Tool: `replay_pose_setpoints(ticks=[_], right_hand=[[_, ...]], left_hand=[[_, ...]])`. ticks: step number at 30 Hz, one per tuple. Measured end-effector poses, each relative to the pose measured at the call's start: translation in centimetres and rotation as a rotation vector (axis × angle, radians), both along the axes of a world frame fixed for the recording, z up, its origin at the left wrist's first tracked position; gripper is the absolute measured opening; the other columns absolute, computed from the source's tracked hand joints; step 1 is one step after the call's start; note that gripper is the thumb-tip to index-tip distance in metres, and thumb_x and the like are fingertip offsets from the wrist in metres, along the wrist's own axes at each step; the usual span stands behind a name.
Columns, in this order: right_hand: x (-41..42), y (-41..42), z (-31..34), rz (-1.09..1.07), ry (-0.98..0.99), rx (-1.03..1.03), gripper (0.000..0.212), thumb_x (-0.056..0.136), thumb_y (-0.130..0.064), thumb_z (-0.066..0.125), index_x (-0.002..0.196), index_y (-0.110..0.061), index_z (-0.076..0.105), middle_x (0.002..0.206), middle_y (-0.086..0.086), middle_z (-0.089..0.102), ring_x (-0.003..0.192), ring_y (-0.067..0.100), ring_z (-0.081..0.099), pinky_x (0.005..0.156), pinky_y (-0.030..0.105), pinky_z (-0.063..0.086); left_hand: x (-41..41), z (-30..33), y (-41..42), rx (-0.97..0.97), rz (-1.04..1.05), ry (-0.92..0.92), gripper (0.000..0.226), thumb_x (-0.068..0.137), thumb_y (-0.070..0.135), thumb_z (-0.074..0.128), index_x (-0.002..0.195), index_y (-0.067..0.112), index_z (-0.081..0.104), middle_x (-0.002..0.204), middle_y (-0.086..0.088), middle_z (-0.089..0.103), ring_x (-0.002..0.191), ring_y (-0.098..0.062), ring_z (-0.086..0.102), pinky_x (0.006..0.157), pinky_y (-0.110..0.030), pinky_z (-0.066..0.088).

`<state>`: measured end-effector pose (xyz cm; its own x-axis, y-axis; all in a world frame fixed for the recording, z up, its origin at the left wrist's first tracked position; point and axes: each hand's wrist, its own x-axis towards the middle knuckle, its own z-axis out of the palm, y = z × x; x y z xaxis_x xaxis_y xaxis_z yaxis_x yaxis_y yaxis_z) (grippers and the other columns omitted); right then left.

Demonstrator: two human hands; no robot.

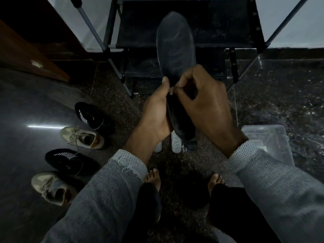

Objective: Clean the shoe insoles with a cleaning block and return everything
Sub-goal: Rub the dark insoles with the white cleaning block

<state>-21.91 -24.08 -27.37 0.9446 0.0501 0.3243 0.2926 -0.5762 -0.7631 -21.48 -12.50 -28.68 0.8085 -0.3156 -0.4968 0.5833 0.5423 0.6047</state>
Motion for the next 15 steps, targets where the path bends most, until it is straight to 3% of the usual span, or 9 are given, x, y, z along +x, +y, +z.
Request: replay_pose_setpoints(ticks=[4, 9, 15], right_hand=[[0.0, -1.0, -0.1, -0.026, 0.036, -0.018, 0.013, 0.086, -0.006, 0.067, 0.090, -0.013, 0.056, 0.079, -0.013, 0.065, 0.077, -0.002, 0.064, 0.067, 0.032, 0.055], [-0.8, 0.5, -0.1, 0.065, -0.015, -0.042, 0.013, 0.082, -0.007, 0.068, 0.090, -0.012, 0.058, 0.077, -0.003, 0.065, 0.072, 0.014, 0.064, 0.070, 0.044, 0.053], [0.2, -0.3, -0.3, -0.013, -0.017, -0.020, 0.012, 0.085, -0.010, 0.066, 0.089, -0.014, 0.056, 0.077, -0.008, 0.065, 0.074, 0.013, 0.064, 0.074, 0.047, 0.053]], left_hand=[[0.3, 0.2, 0.3, -0.025, 0.025, -0.009, 0.055, 0.103, 0.047, 0.029, 0.132, 0.008, 0.054, 0.125, -0.015, 0.062, 0.122, -0.029, 0.056, 0.109, -0.043, 0.040], [0.2, 0.0, 0.5, -0.012, 0.016, 0.007, 0.059, 0.102, 0.049, 0.031, 0.133, 0.004, 0.053, 0.126, -0.016, 0.062, 0.116, -0.026, 0.061, 0.095, -0.036, 0.050], [0.1, 0.3, 0.2, -0.009, 0.019, 0.007, 0.053, 0.103, 0.047, 0.029, 0.128, 0.009, 0.056, 0.122, -0.013, 0.065, 0.118, -0.026, 0.060, 0.103, -0.039, 0.045]])
